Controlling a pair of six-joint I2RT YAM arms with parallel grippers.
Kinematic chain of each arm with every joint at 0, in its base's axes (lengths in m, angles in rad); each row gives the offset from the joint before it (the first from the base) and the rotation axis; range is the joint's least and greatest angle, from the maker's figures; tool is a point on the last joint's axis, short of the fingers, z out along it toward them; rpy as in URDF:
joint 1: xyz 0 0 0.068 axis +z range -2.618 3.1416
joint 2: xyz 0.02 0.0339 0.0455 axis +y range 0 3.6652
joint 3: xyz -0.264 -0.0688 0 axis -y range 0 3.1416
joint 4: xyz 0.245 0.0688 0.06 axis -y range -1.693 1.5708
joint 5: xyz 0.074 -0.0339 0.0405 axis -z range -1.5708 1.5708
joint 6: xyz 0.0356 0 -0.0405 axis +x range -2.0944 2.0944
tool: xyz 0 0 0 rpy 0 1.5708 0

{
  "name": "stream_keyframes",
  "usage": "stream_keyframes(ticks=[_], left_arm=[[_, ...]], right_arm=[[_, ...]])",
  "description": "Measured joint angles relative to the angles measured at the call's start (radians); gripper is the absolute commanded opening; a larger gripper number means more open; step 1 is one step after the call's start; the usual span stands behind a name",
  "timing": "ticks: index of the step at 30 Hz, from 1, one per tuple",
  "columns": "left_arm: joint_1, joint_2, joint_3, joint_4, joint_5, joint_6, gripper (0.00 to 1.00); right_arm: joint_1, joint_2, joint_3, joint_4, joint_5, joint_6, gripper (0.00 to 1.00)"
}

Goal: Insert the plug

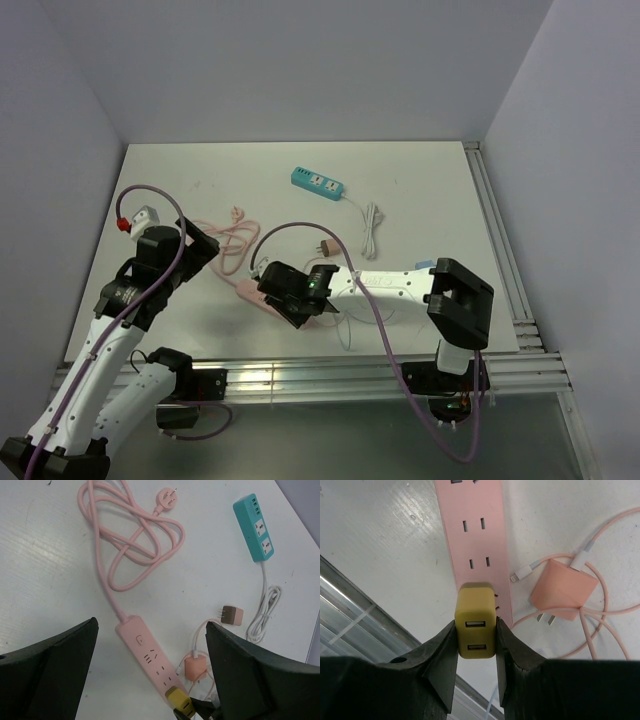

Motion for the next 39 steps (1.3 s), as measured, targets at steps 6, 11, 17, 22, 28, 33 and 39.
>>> stream_keyframes(ticks=[6,11,17,22,28,33,39], left_arm=[[0.000,-0.001,0.000,0.000,0.000,0.000,0.94],[0.000,-0.008,0.000,-0.007,0.000,0.000,0.94],[0.000,-0.017,-0.006,-0.005,0.021,-0.001,0.95],[0.000,-0.007,-0.011,-0.007,0.042,-0.006,0.95],[0.000,-0.007,-0.011,-0.015,0.049,-0.016,0.96],[0.000,-0.019,-0.011,-0.034,0.058,-0.035,1.00],[0.000,-0.062,-0.035,-0.023,0.152,-0.065,1.00]], right_arm=[[0.006,-0.008,-0.026,0.033,0.012,0.022,0.00],[0.008,-0.016,-0.046,0.058,0.024,0.035,0.00],[0.013,-0.023,-0.046,0.063,0.037,0.043,0.10],[0.014,-0.019,0.007,0.024,0.053,0.068,0.98],[0.011,-0.043,0.100,-0.064,0.103,0.112,1.00],[0.011,-0.265,0.134,-0.039,0.130,0.169,1.00],[0.008,-0.576,-0.034,0.011,0.217,0.303,1.00]])
